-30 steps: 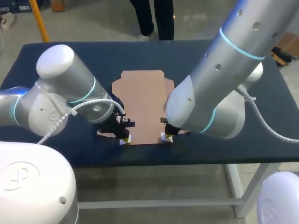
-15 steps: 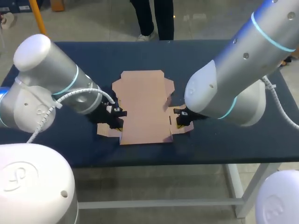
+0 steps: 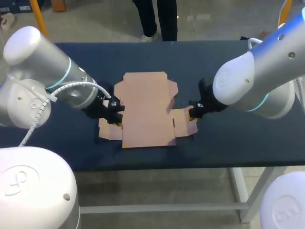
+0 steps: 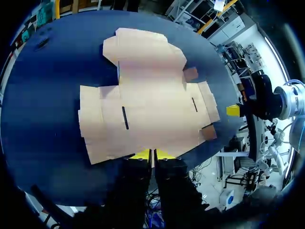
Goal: Assemble the packaging by folding the flat box into shape, placing the metal phone stand inside, and closing the box properly
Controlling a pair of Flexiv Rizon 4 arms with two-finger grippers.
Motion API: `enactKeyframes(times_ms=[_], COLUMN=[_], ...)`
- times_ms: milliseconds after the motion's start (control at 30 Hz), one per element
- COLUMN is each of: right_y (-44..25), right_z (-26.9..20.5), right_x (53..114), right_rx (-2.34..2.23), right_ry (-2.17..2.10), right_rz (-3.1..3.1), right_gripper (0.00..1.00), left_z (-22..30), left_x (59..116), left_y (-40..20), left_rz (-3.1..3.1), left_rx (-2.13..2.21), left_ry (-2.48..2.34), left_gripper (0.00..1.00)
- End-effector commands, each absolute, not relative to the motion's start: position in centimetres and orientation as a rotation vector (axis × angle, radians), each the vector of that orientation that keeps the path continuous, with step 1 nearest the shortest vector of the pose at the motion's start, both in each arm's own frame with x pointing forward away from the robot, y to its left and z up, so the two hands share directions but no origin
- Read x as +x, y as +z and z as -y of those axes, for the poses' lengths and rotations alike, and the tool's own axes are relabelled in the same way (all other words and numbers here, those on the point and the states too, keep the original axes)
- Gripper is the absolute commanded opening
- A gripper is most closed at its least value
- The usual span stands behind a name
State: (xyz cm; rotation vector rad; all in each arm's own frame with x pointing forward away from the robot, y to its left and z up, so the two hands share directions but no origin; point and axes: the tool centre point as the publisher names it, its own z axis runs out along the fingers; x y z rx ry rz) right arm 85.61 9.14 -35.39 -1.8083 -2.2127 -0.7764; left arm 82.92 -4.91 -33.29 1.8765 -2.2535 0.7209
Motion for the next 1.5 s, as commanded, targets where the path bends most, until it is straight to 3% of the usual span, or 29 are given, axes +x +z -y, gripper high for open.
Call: enactKeyframes(times_ms=[33, 67, 167, 767, 1500], right_y=[-34.5, -34.4, -34.0, -32.6, -32.6], right_z=[-7.7, -7.5, -7.0, -4.7, -5.1], right_x=[86.6, 86.9, 87.9, 96.1, 96.6], right_rx=[-1.512, -1.515, -1.505, -1.419, -1.422], right_ry=[-1.005, -1.008, -1.02, -1.112, -1.133], right_rz=[1.968, 1.963, 1.951, 1.833, 1.818], right_gripper=[0.49, 0.68, 1.0, 1.0, 1.0], left_z=[4.0, 3.8, 3.4, 1.3, 0.7], left_x=[83.4, 83.7, 84.8, 90.9, 91.9], left_y=[-32.4, -32.3, -31.9, -29.4, -28.5], left_rz=[2.254, 2.253, 2.248, 2.213, 2.202], left_rx=[1.858, 1.855, 1.836, 1.716, 1.598], left_ry=[0.727, 0.732, 0.757, 0.815, 0.861], left_gripper=[0.8, 0.97, 1.0, 1.0, 1.0])
